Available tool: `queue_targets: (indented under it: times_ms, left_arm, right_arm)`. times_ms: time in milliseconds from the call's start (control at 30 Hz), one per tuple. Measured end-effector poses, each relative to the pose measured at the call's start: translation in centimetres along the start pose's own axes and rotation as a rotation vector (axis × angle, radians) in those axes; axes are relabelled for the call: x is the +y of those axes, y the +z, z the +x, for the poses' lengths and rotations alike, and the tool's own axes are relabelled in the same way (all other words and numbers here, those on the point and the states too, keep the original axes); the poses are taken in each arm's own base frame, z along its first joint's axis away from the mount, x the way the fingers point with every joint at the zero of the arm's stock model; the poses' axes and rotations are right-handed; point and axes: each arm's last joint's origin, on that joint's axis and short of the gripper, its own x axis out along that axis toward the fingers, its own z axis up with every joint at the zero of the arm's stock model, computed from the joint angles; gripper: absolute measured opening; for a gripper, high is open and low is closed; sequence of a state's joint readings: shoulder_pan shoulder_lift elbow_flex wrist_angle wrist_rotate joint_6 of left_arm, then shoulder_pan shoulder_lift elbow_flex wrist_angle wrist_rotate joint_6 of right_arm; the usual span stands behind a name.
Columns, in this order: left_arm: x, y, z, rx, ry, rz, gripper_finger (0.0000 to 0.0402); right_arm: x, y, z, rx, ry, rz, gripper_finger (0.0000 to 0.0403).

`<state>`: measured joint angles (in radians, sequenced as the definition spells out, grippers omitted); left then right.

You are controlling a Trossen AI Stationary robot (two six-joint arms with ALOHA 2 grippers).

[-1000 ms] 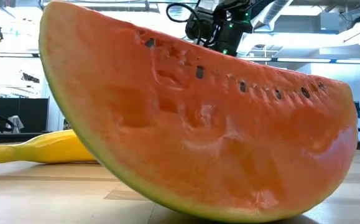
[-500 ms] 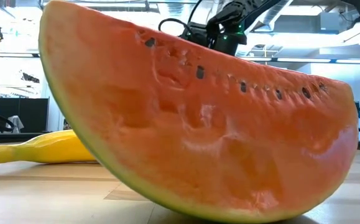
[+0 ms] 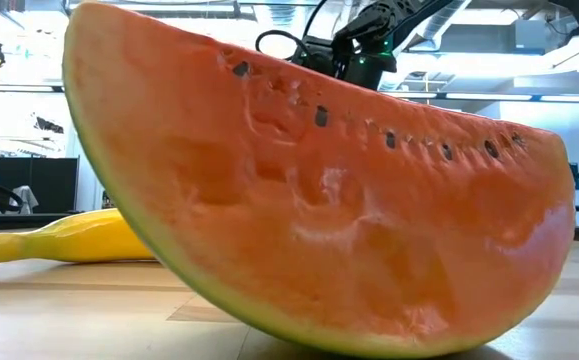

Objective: Build produce basket
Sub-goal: Put the oranges into the basket, then put the banana into the basket

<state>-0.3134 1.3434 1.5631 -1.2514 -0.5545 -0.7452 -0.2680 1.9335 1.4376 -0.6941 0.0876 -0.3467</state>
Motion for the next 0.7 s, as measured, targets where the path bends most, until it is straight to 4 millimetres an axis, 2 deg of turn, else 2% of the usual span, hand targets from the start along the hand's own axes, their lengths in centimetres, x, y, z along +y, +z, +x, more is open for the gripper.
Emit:
queue_targets:
  times_ms: [167, 367, 533, 700]
  left_arm:
    - [0.0, 0.0, 0.0, 0.008, -0.009, 0.000, 0.0090]
    - [0.0, 0.0, 0.0, 0.011, -0.013, 0.000, 0.0090]
    - [0.0, 0.0, 0.0, 0.012, -0.013, 0.000, 0.0090]
    - [-0.5, -0.1, 0.4, 0.049, -0.035, 0.046, 0.0090]
  right_arm:
    - [0.1, 0.1, -0.2, 0.016, -0.035, -0.008, 0.0087]
    - [-0.1, 1.3, -1.3, 0.013, -0.104, -0.021, 0.0125]
    - [-0.3, 2.3, -3.2, 0.012, -0.128, 0.007, 0.0162]
    - [-0.3, 3.7, -6.3, 0.009, -0.115, 0.106, 0.0185]
